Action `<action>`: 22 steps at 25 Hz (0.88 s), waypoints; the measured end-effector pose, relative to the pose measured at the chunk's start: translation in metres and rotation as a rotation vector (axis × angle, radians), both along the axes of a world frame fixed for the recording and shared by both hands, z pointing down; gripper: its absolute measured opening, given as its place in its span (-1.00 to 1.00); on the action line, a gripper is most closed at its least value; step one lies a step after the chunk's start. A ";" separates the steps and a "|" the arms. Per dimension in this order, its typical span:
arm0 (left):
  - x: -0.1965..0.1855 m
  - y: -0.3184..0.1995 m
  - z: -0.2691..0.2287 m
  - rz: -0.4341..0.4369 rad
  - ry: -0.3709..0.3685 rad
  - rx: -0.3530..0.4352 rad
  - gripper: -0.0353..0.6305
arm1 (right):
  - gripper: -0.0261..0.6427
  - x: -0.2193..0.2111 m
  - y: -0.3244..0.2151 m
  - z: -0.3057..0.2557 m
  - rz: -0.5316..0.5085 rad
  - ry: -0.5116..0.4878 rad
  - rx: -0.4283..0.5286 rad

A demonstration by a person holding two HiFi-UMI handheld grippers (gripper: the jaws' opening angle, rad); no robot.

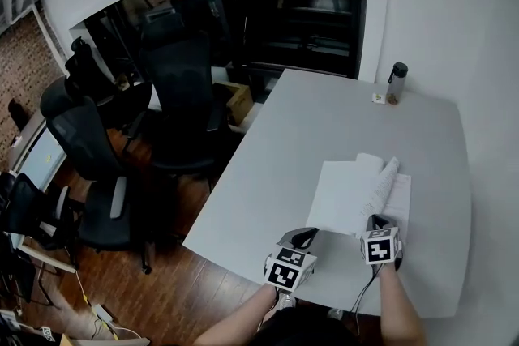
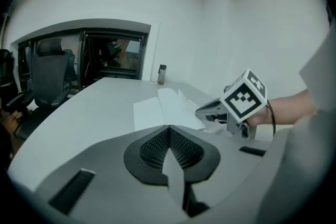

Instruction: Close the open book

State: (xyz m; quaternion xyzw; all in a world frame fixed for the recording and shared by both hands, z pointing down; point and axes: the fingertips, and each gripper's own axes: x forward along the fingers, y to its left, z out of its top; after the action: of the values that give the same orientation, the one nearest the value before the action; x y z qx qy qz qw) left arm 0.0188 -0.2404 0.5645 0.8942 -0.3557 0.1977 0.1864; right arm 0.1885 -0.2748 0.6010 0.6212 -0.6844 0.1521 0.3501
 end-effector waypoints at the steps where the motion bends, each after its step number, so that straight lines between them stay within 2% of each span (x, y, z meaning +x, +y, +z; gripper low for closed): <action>1: 0.004 0.001 0.004 0.009 -0.005 -0.006 -0.88 | -0.91 0.011 0.003 -0.003 0.028 -0.004 0.013; 7: 0.037 0.015 0.039 0.065 -0.054 -0.072 -0.88 | -0.91 0.068 0.035 -0.032 0.155 -0.008 0.077; 12: 0.056 0.015 0.068 0.054 -0.062 -0.128 -0.88 | -0.91 0.104 0.059 -0.048 0.222 -0.012 0.113; 18: 0.069 0.005 0.082 0.042 -0.060 -0.191 -0.88 | -0.91 0.114 0.068 -0.070 0.235 -0.017 0.163; 22: 0.067 -0.001 0.091 0.007 -0.120 -0.244 -0.88 | -0.91 0.120 0.070 -0.083 0.234 -0.011 0.189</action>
State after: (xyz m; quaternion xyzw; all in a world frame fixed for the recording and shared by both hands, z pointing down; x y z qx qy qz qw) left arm 0.0857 -0.2410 0.6555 0.8526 -0.3366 0.2934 0.2717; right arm 0.3090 -0.2050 0.5185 0.7261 -0.6205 0.1304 0.2661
